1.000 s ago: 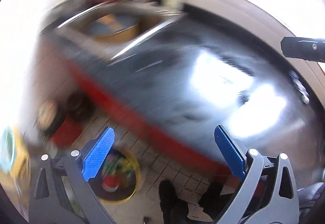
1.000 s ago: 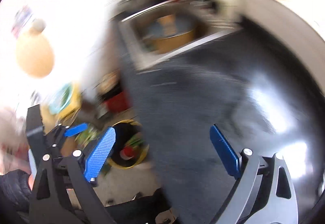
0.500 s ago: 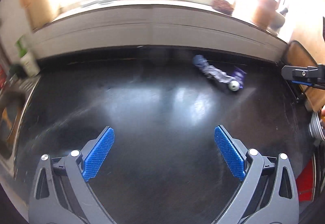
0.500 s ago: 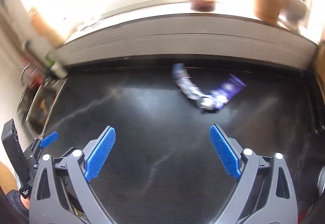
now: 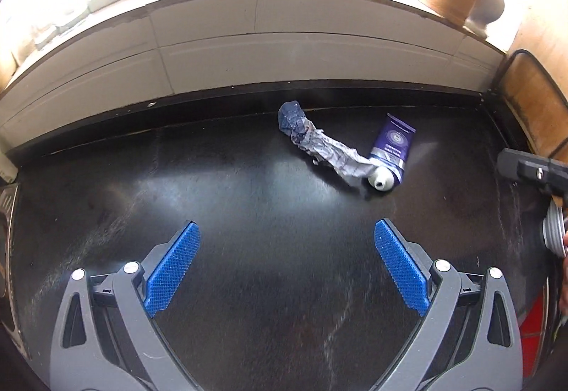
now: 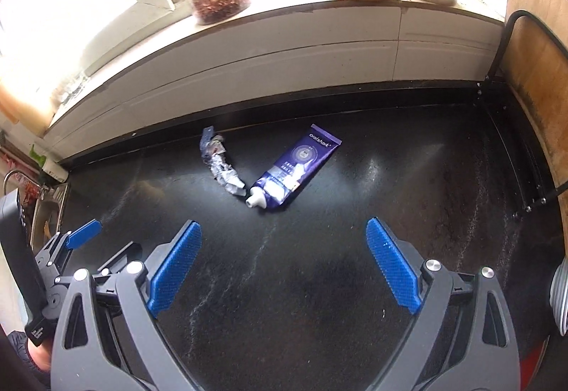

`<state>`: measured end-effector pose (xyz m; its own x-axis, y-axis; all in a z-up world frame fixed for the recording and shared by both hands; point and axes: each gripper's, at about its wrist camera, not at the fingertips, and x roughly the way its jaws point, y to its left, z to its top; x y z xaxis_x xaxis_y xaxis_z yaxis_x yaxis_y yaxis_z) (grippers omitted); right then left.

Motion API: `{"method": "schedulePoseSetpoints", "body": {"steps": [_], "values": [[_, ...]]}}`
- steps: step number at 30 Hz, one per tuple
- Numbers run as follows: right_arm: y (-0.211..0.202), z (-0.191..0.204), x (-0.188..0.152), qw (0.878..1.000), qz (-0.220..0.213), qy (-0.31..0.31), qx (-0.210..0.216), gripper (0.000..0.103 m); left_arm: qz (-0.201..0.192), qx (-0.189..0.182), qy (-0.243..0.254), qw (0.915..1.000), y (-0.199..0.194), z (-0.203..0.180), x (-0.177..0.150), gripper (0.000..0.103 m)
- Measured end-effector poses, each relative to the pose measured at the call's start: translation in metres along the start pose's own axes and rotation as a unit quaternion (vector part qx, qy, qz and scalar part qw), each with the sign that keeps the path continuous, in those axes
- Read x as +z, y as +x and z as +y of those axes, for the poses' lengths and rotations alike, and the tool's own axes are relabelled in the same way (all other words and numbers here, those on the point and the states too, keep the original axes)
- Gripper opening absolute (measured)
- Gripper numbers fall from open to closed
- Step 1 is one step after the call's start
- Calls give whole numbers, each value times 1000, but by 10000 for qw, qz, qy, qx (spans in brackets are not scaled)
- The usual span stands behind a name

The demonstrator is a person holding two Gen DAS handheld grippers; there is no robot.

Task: Collect trash
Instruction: 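Swing both tools back toward the countertop trash, then grasp the crumpled foil with the left tool while the right tool grasps the purple toothpaste tube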

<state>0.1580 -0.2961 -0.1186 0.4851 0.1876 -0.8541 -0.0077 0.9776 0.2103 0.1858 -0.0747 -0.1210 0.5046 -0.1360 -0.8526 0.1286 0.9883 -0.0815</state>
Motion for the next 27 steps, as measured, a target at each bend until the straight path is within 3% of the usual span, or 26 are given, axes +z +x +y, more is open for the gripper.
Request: {"method": "schedulePoseSetpoints", "body": {"steps": [8,14,18,27], "values": [[55,-17,27,9991,381,156,-104,91,454,84,-129,9988,84,-15,58,96],[99,-28,45,9973,652,244,-219,91,809,209,101,9964,141,-28,71,96],[125,-29,54,9959,812,262,-301,91,889,314,455,9945,154,-29,62,96],[166,-7,55,9916,1073,330,-645,91,673,-27,694,9953,142,8,46,96]]}}
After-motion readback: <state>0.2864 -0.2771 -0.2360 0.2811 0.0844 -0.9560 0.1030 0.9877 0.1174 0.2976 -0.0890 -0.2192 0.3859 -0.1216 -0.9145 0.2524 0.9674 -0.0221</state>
